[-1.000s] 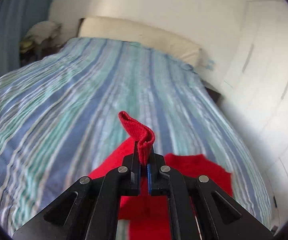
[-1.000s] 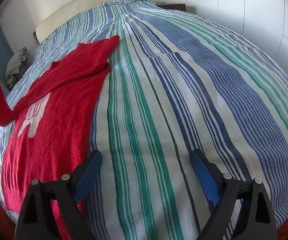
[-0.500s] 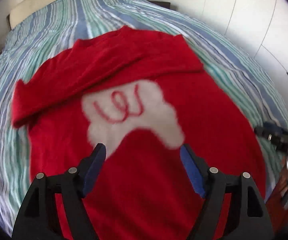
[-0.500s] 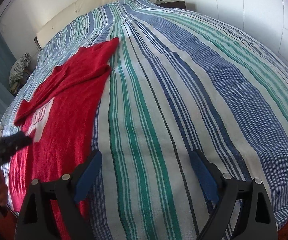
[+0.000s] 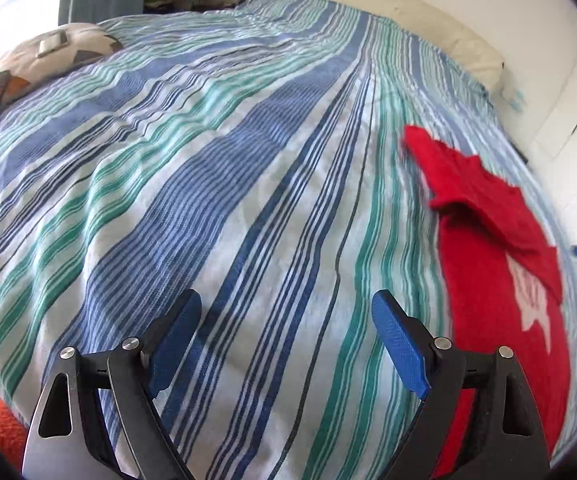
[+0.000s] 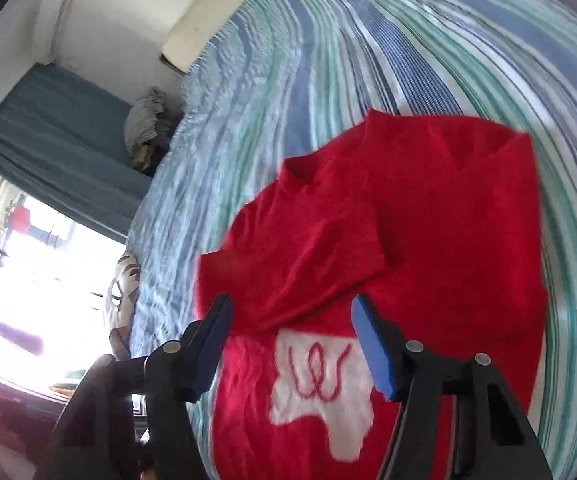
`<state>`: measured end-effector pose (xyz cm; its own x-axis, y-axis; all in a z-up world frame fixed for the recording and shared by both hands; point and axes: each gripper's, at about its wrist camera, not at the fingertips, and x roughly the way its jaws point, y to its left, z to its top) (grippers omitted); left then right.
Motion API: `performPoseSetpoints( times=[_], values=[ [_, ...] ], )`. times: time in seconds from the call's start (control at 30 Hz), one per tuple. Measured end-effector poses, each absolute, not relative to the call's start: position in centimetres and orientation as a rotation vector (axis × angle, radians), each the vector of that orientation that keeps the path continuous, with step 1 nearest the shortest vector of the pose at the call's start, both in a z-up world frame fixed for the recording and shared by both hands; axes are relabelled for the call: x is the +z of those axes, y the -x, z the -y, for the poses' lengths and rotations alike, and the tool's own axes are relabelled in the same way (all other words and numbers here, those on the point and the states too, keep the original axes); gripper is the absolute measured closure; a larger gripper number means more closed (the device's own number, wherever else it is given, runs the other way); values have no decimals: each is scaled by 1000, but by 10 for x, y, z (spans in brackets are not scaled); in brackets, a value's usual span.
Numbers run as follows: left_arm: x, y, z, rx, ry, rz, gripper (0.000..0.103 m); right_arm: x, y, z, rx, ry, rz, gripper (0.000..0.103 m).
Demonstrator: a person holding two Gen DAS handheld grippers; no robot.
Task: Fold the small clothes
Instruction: 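Grasp the sweater side edge with the right gripper and fold it inward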
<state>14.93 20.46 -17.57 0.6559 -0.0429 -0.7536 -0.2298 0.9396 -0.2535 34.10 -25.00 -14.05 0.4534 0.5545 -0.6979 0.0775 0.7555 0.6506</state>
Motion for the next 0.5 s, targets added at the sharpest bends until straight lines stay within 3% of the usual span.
performPoseSetpoints(
  times=[0.27,0.33,0.37,0.5],
  values=[
    [-183,-165,-205,91,386,-864,14,-208,-381,250,136,-790,-1242,56],
    [-184,-169,-201,95,371,-867,14,-215,-388,249,127,-766,-1235,76],
    [-185,-170,-198,98,357,-869,14,-212,-388,250,100,-719,-1203,99],
    [-183,-166,-192,90,320,-868,14,-167,-359,260,113,-646,-969,99]
  ],
)
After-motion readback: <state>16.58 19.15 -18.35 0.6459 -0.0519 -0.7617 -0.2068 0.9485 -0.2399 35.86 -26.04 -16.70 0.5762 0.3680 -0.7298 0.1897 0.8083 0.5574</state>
